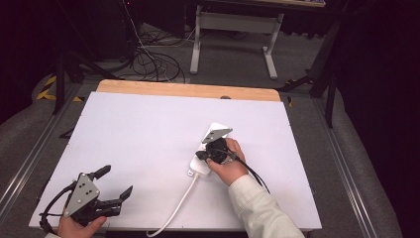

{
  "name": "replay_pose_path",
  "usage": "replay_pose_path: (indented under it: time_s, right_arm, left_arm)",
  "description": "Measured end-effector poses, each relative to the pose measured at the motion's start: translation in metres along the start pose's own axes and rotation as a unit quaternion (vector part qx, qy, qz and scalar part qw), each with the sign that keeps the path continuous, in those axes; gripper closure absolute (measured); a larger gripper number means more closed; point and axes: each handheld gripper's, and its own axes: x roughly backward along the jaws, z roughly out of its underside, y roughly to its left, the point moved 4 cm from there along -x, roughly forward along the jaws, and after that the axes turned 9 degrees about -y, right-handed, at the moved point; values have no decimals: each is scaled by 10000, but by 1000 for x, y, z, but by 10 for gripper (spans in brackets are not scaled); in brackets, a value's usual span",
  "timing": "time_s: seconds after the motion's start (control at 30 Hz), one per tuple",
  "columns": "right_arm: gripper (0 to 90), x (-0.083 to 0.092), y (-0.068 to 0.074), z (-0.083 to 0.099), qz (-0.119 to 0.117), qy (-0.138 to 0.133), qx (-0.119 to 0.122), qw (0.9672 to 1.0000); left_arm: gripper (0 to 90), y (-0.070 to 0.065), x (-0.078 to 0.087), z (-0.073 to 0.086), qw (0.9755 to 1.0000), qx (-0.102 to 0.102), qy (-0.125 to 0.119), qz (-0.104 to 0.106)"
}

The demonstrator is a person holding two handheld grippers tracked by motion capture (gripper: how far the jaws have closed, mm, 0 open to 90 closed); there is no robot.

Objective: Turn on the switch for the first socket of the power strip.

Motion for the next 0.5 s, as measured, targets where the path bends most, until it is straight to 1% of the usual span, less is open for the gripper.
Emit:
replay_pose_path:
  time_s: [0.1,0.17,0.2,0.23,0.27,0.33,0.37,0.5]
  right_arm:
    - [900,0,1,0,5,13,31,10000]
    - [900,0,1,0,3,30,3,10000]
    - [900,0,0,0,7,41,32,10000]
    - [900,0,1,0,22,64,54,10000]
    - [900,-1,1,-1,27,69,65,10000]
    - [900,-1,0,-1,22,71,44,10000]
    - [900,-1,0,0,0,56,-10,10000]
    - [900,-2,0,0,23,41,-32,10000]
  left_arm:
    - [136,0,0,0,10000,0,-2,3]
    - [136,0,0,0,10000,2,-3,1]
    - [136,0,0,0,10000,1,-1,-2]
    - [136,1,0,0,10000,-38,5,-8]
    - [136,0,0,0,10000,1,-2,-3]
    - [136,0,0,0,10000,-9,12,3]
    - [136,0,0,0,10000,-10,16,6]
    - [136,0,0,0,10000,-1,-1,4]
